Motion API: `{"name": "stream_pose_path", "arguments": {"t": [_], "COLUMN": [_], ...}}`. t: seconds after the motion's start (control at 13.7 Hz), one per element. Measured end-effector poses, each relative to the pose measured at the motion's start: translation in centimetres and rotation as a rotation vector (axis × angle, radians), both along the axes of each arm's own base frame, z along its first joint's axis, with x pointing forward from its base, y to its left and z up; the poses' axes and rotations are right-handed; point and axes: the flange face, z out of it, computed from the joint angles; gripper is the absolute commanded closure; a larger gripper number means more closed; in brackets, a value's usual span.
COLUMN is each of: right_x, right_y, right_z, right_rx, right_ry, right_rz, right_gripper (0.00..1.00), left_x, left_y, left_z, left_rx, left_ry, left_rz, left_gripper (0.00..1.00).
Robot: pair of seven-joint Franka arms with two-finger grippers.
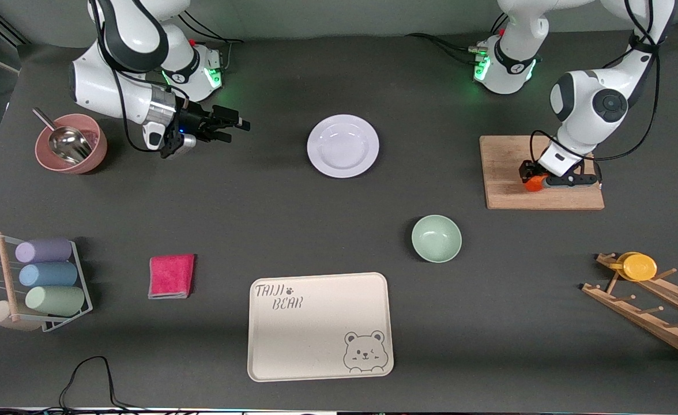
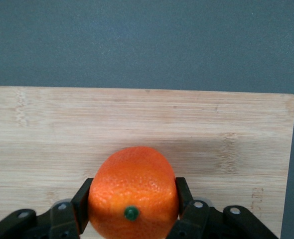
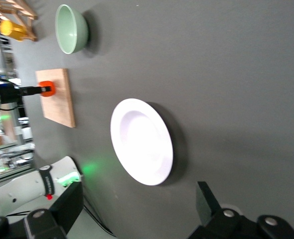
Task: Place orange and plate with both arms
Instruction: 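Grasp the orange with the left gripper while the right gripper reaches the plate, then lift the orange with the left gripper while the right gripper grips the plate rim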
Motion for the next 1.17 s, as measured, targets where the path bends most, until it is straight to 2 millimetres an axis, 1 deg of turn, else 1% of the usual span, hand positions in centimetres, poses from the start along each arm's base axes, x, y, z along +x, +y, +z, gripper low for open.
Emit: {"name": "stream_pose_path", "arguments": {"t": [0.22, 0.37, 0.44, 0.51, 0.59, 0.66, 0.8, 0.88, 1.02, 1.17], "right_x": [-1.0, -1.6, -1.9, -2.3, -2.7, -3.1, -3.9, -4.3, -5.2, -6.2], "right_y": [-0.2, -0.2, -0.3, -0.3, -0.3, -0.2, 0.3, 0.5, 0.9, 1.1], "right_z": [-3.5, -6.1, -7.5, -8.9, -10.1, -11.2, -12.9, -13.7, -15.4, -17.1], "right_rx": [0.1, 0.16, 0.181, 0.196, 0.206, 0.224, 0.273, 0.298, 0.345, 0.4], "right_ry": [-0.025, -0.046, -0.059, -0.068, -0.073, -0.073, -0.07, -0.075, -0.077, -0.078], "right_rz": [-0.01, -0.032, -0.043, -0.05, -0.051, -0.042, -0.012, -0.004, 0.009, 0.019], "right_gripper": [0.0, 0.0, 0.0, 0.0, 0.0, 0.0, 0.0, 0.0, 0.0, 0.0], "left_x": [0.1, 0.7, 1.3, 2.2, 3.2, 4.1, 5.4, 5.6, 5.7, 5.8], "left_y": [-0.1, -0.3, -0.5, -0.8, -1.1, -1.5, -3.2, -4.2, -5.7, -6.8], "left_z": [0.1, 0.6, 1.4, 2.9, 5.0, 7.7, 13.8, 16.7, 21.6, 25.2], "left_rx": [0.0, 0.0, 0.001, 0.003, 0.006, 0.003, -0.041, -0.067, -0.098, -0.131], "left_ry": [-0.002, 0.008, 0.03, 0.058, 0.09, 0.119, 0.161, 0.177, 0.196, 0.213], "left_rz": [-0.002, -0.009, -0.015, -0.024, -0.032, -0.033, -0.026, -0.029, -0.047, -0.063], "left_gripper": [1.0, 1.0, 1.0, 1.0, 1.0, 1.0, 1.0, 1.0, 1.0, 1.0]}}
